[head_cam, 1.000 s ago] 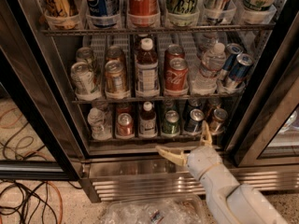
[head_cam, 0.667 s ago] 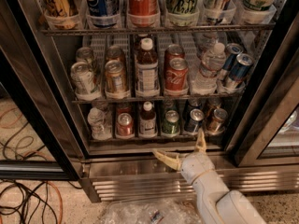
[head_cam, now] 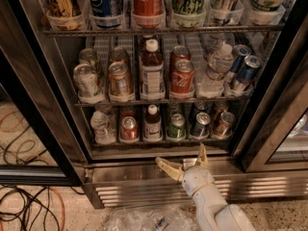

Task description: Pick green can from bottom shelf of fridge

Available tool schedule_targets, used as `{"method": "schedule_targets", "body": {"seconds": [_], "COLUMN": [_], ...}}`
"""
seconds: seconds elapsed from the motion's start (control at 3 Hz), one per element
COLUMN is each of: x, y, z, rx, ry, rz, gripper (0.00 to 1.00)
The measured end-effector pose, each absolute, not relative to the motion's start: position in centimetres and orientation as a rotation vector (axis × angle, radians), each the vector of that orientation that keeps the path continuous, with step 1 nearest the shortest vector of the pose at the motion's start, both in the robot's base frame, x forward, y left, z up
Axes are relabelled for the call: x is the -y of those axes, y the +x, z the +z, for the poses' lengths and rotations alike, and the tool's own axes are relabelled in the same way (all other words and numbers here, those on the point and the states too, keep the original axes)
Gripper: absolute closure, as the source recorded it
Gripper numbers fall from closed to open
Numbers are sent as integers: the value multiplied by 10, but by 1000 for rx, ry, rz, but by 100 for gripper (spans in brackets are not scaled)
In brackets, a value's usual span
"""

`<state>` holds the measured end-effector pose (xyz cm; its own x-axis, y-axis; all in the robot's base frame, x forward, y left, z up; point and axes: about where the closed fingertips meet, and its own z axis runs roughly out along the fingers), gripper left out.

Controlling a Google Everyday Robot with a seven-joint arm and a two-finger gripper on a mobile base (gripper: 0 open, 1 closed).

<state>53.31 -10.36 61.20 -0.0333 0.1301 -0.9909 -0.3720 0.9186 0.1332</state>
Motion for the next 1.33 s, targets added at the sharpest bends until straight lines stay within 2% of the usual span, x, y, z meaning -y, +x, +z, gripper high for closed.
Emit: {"method": "schedule_targets", "body": {"seconds": [0.67,1.33], "x": [103,89], "y": [534,559], "z": [610,588], "rx": [-1571,-1540], "ry": [-188,-215], "rz": [424,388], "gripper": [0,0]}}
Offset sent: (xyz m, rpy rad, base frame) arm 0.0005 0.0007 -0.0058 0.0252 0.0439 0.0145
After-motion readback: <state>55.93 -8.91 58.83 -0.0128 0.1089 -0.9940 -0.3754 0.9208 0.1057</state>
